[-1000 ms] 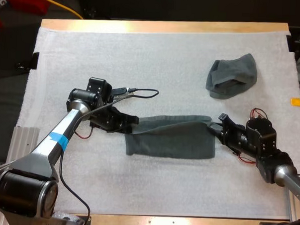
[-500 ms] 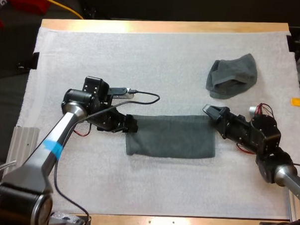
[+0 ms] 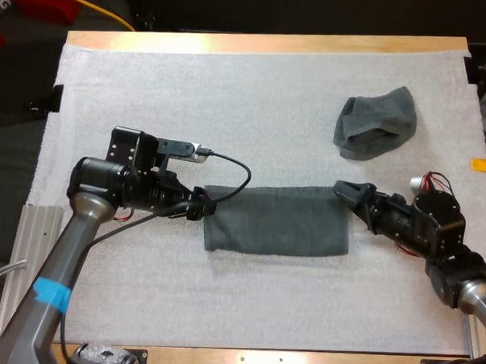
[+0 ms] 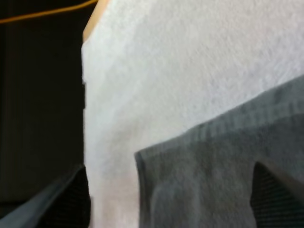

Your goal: Pick towel from pile, fold and stack

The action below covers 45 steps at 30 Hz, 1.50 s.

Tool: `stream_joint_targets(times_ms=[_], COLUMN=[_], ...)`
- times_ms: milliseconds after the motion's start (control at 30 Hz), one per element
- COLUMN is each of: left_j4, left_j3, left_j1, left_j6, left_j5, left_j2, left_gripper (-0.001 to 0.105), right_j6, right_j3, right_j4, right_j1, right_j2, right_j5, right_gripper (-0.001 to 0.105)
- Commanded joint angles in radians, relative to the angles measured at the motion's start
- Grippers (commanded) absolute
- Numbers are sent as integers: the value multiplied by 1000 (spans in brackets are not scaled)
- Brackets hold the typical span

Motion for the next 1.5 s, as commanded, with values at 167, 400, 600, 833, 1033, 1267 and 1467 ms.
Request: stream_joint_targets(times_ms=[167,400,600,833,1033,1267,1467], left_j4=[66,94,107,91,41,39,40], left_j3=[-5,-5,-5,-5,-5,-5,-5], left_j1=[2,2,2,2,2,2,2], left_j6=[2,-25,-44,-88,-136,-136,-136], left_j5=[57,82,82,89,145,163,163], left_j2=[-177,-311,-368,-370,-370,-370,-370], left_gripper=[69,69,69,69,69,69,69], right_j6=[-140,-197,-338,-451,-515,-630,-745], right_j3=[-25,-44,-120,-215,-257,-296,-296], right_j4=[293,465,668,782,841,895,895], right_j1=[-4,-4,-4,-4,-14,-171,-339], right_j2=[-194,-285,-292,-280,-219,-133,-45], right_j5=[33,33,112,194,206,142,-31], right_gripper=[69,69,69,69,69,69,69])
